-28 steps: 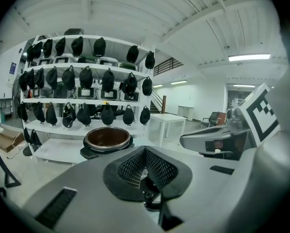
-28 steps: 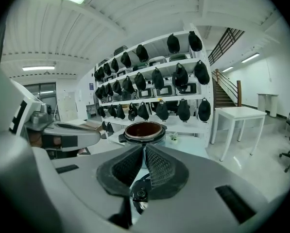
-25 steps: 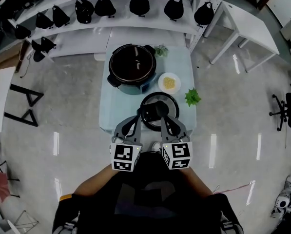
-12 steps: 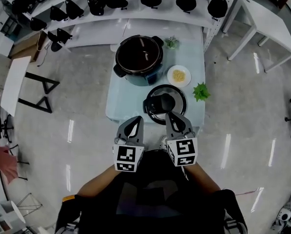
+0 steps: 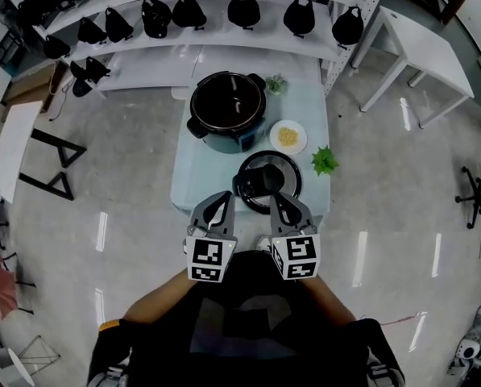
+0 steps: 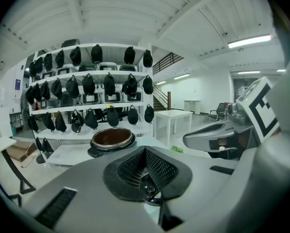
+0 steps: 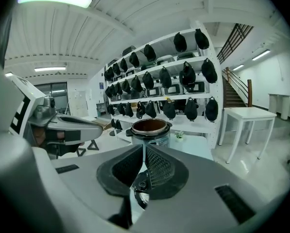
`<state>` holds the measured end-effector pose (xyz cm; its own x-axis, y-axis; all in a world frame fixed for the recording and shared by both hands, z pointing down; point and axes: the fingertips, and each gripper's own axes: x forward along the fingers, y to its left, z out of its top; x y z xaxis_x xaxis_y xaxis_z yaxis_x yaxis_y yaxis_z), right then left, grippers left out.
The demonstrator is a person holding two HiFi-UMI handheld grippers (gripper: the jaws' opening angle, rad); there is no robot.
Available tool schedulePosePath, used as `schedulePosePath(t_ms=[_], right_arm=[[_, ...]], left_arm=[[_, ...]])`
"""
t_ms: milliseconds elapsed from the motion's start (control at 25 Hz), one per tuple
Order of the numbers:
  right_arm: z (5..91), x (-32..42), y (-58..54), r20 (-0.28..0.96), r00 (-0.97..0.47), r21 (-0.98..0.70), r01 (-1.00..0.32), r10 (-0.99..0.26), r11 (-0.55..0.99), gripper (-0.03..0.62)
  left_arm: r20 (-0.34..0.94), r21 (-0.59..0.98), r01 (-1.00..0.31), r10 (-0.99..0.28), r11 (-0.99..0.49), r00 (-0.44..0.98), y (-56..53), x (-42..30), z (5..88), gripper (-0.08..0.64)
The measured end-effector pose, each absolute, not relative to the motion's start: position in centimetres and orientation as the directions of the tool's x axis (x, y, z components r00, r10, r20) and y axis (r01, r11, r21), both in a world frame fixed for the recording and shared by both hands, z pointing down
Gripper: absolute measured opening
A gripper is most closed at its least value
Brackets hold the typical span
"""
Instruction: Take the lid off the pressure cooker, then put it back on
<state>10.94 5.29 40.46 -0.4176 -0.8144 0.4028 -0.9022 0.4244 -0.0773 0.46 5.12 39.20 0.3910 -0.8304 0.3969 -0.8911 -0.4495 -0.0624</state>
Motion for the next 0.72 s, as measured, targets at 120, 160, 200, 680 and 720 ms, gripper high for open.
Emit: schedulePosePath(t_ms=[120, 160, 200, 680, 720], right_arm=[[40.1, 10.5, 5.4, 0.407, -0.393, -0.062, -0.913, -0.825, 0.404, 0.034], [40.0, 10.2, 5.5, 0.408, -0.387, -0.056, -0.915, -0.827, 0.4, 0.034], [39.9, 9.9, 5.6, 0.409, -0.382, -0.052, -0.917, -0.829, 0.397, 0.034], [39.7, 6.9, 7.2, 0.426, -0.345, -0.034, -0.93, -0.836, 0.367, 0.034], [39.8, 6.6, 7.3, 0.427, -0.345, -0.034, -0.93, -0.836, 0.367, 0.034]], left_arm=[[0.387, -0.052, -0.89, -0.831, -0.454, 0.401, 5.2, -0.5, 39.0, 0.008], [0.382, -0.049, -0.889, -0.831, -0.456, 0.405, 5.1, -0.8, 38.9, 0.006], [0.379, -0.046, -0.888, -0.83, -0.458, 0.409, 5.2, -1.1, 38.8, 0.008], [0.365, -0.021, -0.874, -0.818, -0.486, 0.445, 6.2, -3.8, 38.7, 0.008], [0.366, -0.02, -0.874, -0.817, -0.486, 0.446, 6.3, -4.0, 38.8, 0.006]])
